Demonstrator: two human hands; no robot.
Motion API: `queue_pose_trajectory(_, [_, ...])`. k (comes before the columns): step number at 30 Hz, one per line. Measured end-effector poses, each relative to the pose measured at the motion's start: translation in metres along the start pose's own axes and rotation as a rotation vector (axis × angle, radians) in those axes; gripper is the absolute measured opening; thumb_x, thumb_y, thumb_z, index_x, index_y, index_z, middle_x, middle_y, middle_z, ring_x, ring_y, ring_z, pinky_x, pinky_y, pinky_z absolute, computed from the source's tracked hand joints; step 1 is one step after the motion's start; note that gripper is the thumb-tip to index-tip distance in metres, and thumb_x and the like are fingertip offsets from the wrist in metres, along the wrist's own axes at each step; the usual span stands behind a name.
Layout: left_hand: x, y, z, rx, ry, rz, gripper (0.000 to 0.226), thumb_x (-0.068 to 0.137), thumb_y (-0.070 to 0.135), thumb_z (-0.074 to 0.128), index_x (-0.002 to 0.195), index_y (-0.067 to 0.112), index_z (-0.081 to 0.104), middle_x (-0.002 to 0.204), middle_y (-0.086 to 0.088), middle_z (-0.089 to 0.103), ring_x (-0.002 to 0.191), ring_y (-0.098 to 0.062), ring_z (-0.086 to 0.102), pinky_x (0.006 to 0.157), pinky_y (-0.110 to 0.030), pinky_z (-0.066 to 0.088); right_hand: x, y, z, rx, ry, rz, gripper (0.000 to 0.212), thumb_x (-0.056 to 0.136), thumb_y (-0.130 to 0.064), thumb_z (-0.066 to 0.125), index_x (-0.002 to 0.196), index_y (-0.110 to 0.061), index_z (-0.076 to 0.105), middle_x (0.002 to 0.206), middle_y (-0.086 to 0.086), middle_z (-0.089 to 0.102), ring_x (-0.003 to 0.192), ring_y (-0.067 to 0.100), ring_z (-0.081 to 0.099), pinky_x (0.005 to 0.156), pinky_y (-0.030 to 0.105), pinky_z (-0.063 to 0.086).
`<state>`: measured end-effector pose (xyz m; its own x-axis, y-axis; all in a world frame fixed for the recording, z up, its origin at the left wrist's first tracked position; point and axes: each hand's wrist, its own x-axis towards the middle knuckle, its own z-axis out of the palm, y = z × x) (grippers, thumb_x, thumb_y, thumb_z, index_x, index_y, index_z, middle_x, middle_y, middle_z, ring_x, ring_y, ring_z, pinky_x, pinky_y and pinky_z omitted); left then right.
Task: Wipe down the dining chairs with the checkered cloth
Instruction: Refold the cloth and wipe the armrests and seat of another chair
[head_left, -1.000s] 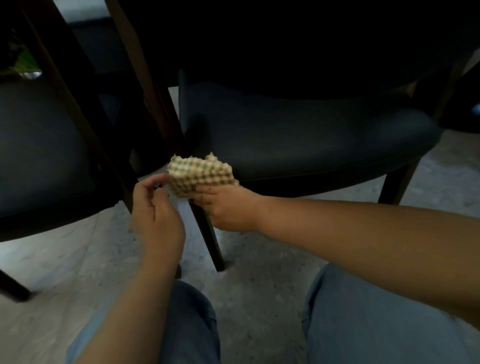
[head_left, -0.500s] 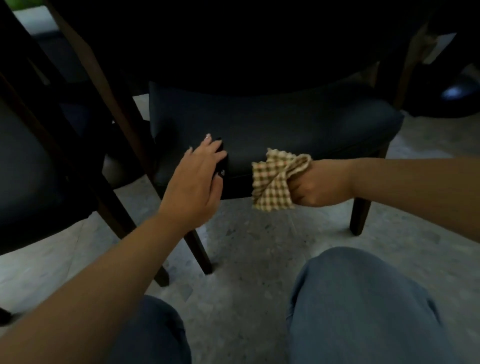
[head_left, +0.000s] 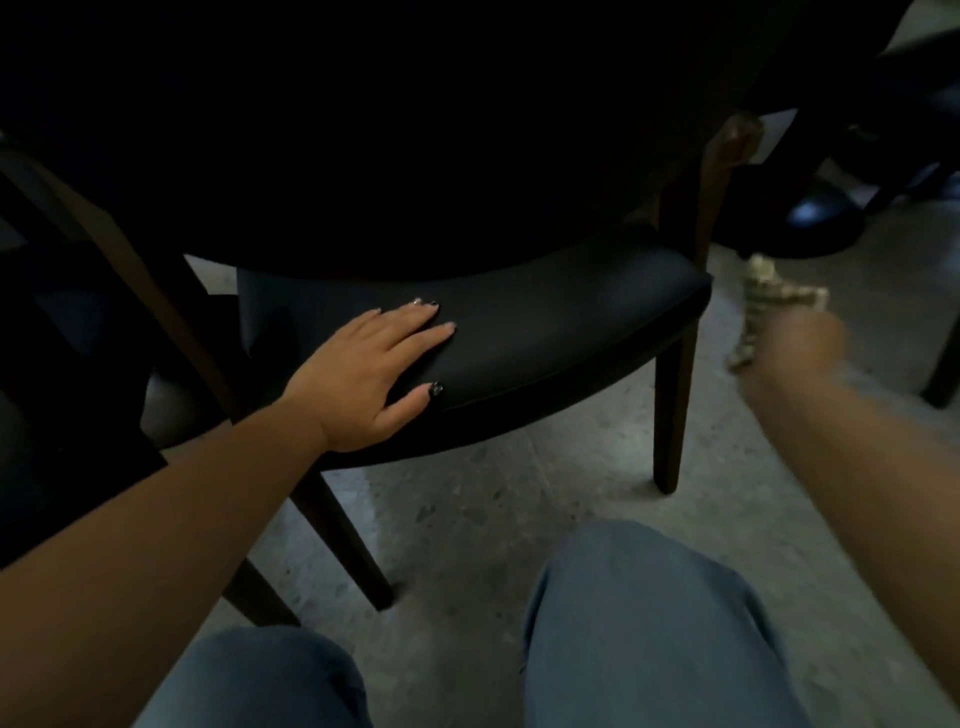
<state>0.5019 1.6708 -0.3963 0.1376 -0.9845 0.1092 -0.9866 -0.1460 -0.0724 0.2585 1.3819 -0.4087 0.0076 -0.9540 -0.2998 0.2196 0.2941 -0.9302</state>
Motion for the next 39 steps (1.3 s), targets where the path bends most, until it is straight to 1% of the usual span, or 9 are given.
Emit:
queue_pose_trajectory(2, [0.000, -0.002, -0.001, -0.021, 0.017, -0.006, 0.067, 0.095, 0.051, 0.032, 0.153, 0.018, 0.031, 0.158, -0.008, 0.030, 0.147, -0.024, 0.025, 0.119, -0.047, 0.024, -0.020, 0.016, 0.024, 0.086, 0.021, 0.207, 0.025, 0.100, -0.020, 0.039, 0.112, -0.018, 0.062, 0.072, -0.005, 0.051, 0.057, 0.009, 0.047, 0.050, 0.024, 0.040])
queue_pose_trajectory(9, [0.001, -0.003, 0.000, -0.009, 0.014, -0.004, 0.066, 0.094, 0.051, 0.034, 0.152, 0.019, 0.032, 0.158, -0.006, 0.031, 0.146, -0.023, 0.028, 0.119, -0.046, 0.024, -0.124, 0.081, 0.066, -0.210, -0.079, -0.070, 0.067, 0.086, 0.008, 0.043, 0.146, -0.019, 0.029, 0.143, 0.021, 0.039, 0.105, 0.024, 0.043, 0.097, 0.050, 0.040])
queue_pose_trajectory(12, [0.000, -0.005, 0.001, -0.005, 0.020, -0.016, 0.066, 0.094, 0.051, 0.033, 0.153, 0.021, 0.031, 0.158, -0.006, 0.031, 0.146, -0.022, 0.027, 0.119, -0.044, 0.024, -0.145, 0.081, 0.061, -0.134, -0.091, 0.004, 0.054, 0.091, 0.005, 0.043, 0.141, -0.016, 0.042, 0.126, 0.017, 0.055, 0.089, 0.013, 0.050, 0.078, 0.028, 0.045])
queue_pose_trajectory(15, [-0.001, -0.002, 0.002, 0.020, 0.025, -0.022, 0.066, 0.095, 0.052, 0.030, 0.153, 0.021, 0.028, 0.159, -0.006, 0.029, 0.147, -0.022, 0.026, 0.120, -0.043, 0.021, -0.161, 0.060, 0.039, -0.007, -0.163, 0.292, 0.023, 0.100, -0.025, 0.047, 0.107, -0.020, 0.068, 0.071, 0.001, 0.050, 0.056, 0.010, 0.044, 0.051, 0.024, 0.037])
queue_pose_trajectory(19, [-0.004, 0.005, 0.003, 0.046, 0.044, -0.061, 0.065, 0.098, 0.051, 0.028, 0.154, 0.019, 0.027, 0.160, -0.004, 0.027, 0.148, -0.019, 0.022, 0.119, -0.033, 0.011, -0.181, 0.028, 0.002, -0.202, -0.425, 0.226, 0.017, 0.094, -0.015, 0.053, 0.094, -0.015, 0.070, 0.068, -0.001, 0.066, 0.060, 0.018, 0.064, 0.060, 0.024, 0.048])
queue_pose_trajectory(22, [-0.003, 0.018, -0.019, -0.023, 0.095, -0.085, 0.054, 0.101, 0.036, 0.039, 0.152, 0.022, 0.032, 0.149, -0.004, 0.047, 0.135, -0.019, 0.045, 0.107, -0.030, 0.037, -0.193, -0.002, -0.010, -0.292, -0.579, 0.163, 0.029, 0.090, -0.007, 0.047, 0.088, -0.024, 0.070, 0.074, -0.007, 0.074, 0.066, 0.009, 0.070, 0.055, 0.024, 0.050])
queue_pose_trajectory(29, [-0.026, 0.061, -0.154, 0.071, 0.381, 0.220, 0.036, 0.094, 0.022, 0.046, 0.119, 0.008, 0.067, 0.076, -0.006, 0.070, 0.058, -0.025, 0.064, 0.048, -0.036, 0.050, -0.224, -0.123, -0.005, -0.309, -0.939, -0.365, 0.029, 0.093, -0.007, 0.053, 0.082, -0.026, 0.072, 0.082, -0.012, 0.074, 0.074, 0.001, 0.069, 0.053, 0.010, 0.049])
queue_pose_trajectory(33, [-0.045, 0.069, -0.244, 0.074, 0.597, 0.279, 0.028, 0.091, 0.018, 0.049, 0.106, 0.007, 0.071, 0.070, 0.000, 0.067, 0.052, -0.020, 0.062, 0.045, -0.032, 0.048, -0.255, -0.202, 0.003, -0.285, -1.021, -0.778, 0.037, 0.084, -0.021, 0.062, 0.079, -0.057, 0.067, 0.085, -0.027, 0.070, 0.081, -0.010, 0.064, 0.061, 0.002, 0.044])
queue_pose_trajectory(39, [-0.053, 0.057, -0.344, -0.118, 0.932, 0.153, 0.028, 0.093, 0.021, 0.044, 0.108, 0.012, 0.066, 0.072, 0.001, 0.070, 0.059, -0.022, 0.068, 0.056, -0.042, 0.055, -0.274, -0.290, 0.031, -0.078, -0.846, -1.159, 0.042, 0.093, -0.017, 0.059, 0.074, -0.053, 0.069, 0.080, -0.031, 0.068, 0.080, -0.013, 0.063, 0.062, 0.003, 0.046])
